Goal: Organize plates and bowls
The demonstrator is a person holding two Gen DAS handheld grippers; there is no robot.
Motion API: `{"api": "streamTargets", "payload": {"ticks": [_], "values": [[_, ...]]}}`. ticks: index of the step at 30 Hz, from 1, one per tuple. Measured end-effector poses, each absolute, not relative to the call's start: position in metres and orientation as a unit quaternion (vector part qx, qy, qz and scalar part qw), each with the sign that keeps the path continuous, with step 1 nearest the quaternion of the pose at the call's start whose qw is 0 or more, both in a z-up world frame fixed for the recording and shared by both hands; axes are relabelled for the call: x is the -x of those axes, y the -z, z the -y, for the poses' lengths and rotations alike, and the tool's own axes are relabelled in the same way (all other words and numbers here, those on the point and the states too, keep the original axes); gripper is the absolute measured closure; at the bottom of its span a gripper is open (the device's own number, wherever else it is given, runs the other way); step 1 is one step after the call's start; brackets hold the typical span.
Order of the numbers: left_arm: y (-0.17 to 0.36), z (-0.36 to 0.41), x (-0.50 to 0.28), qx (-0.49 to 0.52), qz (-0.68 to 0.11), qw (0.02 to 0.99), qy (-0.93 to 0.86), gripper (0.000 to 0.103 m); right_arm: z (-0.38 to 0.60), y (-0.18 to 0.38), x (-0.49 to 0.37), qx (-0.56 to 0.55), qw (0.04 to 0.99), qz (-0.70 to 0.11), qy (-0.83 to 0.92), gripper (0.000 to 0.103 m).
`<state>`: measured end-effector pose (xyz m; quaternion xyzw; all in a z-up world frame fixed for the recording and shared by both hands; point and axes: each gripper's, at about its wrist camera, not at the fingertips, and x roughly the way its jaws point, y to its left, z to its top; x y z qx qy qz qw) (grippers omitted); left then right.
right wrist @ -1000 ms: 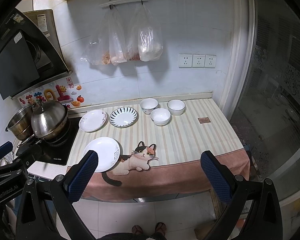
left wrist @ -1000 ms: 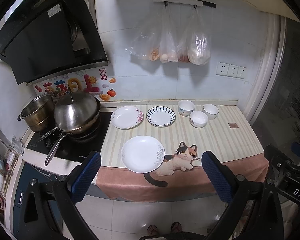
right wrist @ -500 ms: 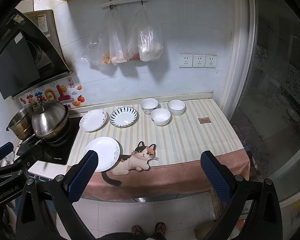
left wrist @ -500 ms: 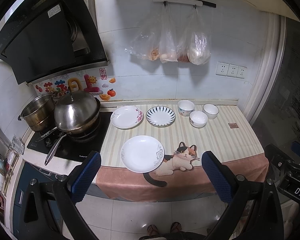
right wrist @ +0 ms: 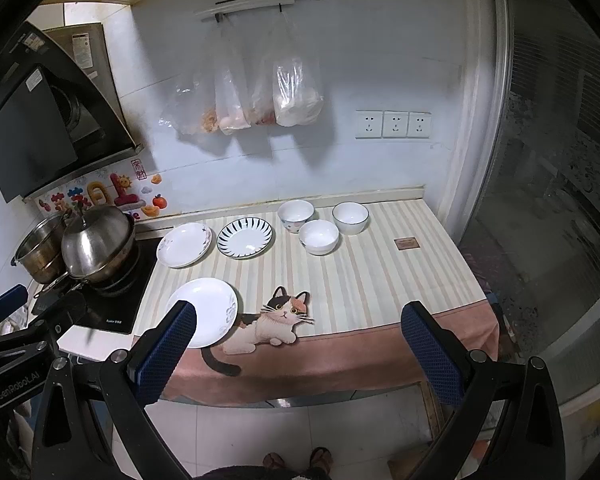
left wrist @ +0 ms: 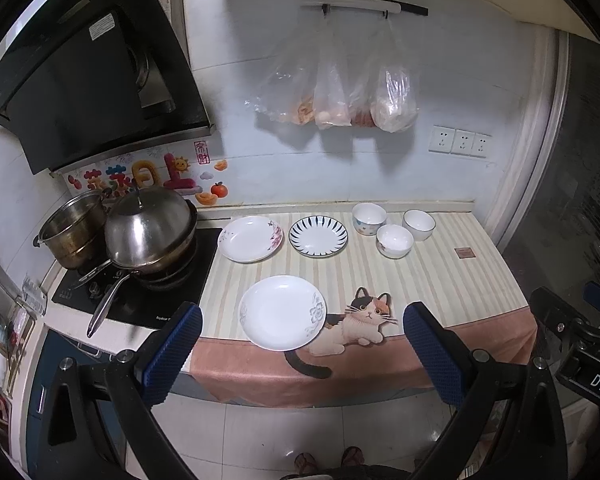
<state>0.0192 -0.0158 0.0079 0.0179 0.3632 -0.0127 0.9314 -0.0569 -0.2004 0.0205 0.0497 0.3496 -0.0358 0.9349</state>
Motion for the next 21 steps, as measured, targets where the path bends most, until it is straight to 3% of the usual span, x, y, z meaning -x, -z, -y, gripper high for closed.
{"api": "streamTargets", "payload": {"ticks": [12, 21], "values": [[0.005, 0.010, -0.040, -0.020, -0.369, 0.929, 0.029, 0.000, 0.199, -0.014, 0.047, -0.063, 0.932, -0.354, 0.045, 0.000], [0.067, -0.046, -0.096, -0.005, -0.386, 0.923, -0.004, 0.000, 0.174, 0.037, -0.001, -0.078, 0.930, -0.358, -0.005, 0.000]]}}
